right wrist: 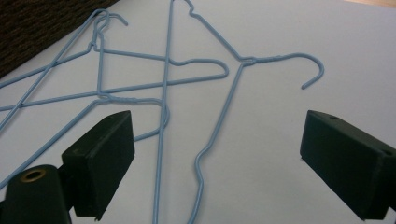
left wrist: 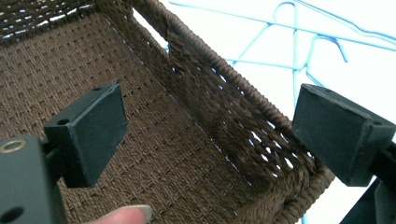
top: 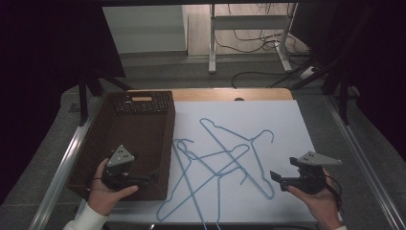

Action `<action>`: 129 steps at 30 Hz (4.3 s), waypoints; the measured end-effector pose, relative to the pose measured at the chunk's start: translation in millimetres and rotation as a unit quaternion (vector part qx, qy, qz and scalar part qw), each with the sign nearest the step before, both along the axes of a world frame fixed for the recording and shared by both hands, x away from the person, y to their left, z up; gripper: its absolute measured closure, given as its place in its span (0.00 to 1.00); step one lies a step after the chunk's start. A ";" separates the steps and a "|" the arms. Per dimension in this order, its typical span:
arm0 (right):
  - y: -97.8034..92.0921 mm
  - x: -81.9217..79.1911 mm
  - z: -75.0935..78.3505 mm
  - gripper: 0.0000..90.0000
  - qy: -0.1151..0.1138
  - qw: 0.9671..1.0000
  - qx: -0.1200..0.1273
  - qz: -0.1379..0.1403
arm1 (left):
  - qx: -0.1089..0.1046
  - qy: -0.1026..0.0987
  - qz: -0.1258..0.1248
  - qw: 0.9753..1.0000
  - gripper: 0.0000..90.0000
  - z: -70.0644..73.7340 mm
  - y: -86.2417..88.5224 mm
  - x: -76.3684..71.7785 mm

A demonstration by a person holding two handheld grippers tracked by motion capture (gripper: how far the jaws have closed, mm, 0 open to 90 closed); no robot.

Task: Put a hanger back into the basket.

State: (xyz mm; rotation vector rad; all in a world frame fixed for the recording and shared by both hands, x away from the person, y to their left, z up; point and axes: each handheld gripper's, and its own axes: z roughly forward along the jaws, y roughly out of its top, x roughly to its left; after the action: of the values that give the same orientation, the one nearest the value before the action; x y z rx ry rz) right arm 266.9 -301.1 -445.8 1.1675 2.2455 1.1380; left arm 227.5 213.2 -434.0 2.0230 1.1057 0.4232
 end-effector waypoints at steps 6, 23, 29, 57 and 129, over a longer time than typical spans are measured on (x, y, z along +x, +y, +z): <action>3.2 0.5 -4.4 0.14 0.008 1.000 -0.011 0.004 | 0.000 -0.001 -0.002 1.000 0.12 1.9 -1.0 1.4; 12.3 -2.6 -5.3 0.19 0.027 0.999 -0.039 -0.001 | 0.006 -0.002 -0.016 1.000 0.12 2.6 -4.9 0.3; 23.6 7.4 -12.5 0.23 0.049 0.997 -0.059 -0.001 | 0.007 -0.002 -0.015 1.000 0.12 2.4 -3.8 0.0; 121.5 95.7 -53.8 0.60 0.138 0.981 -0.133 0.044 | 0.013 -0.007 -0.016 1.000 0.12 0.9 -4.9 2.4; 13.1 45.7 -49.8 0.81 0.153 0.977 -0.149 -0.027 | 0.010 -0.016 -0.016 1.000 0.12 6.5 -3.6 4.3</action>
State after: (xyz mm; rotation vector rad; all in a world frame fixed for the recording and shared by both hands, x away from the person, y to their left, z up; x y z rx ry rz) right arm 312.6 -288.0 -495.6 1.3361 2.4822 0.6017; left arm 231.8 209.6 -427.5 2.0419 1.0512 0.4501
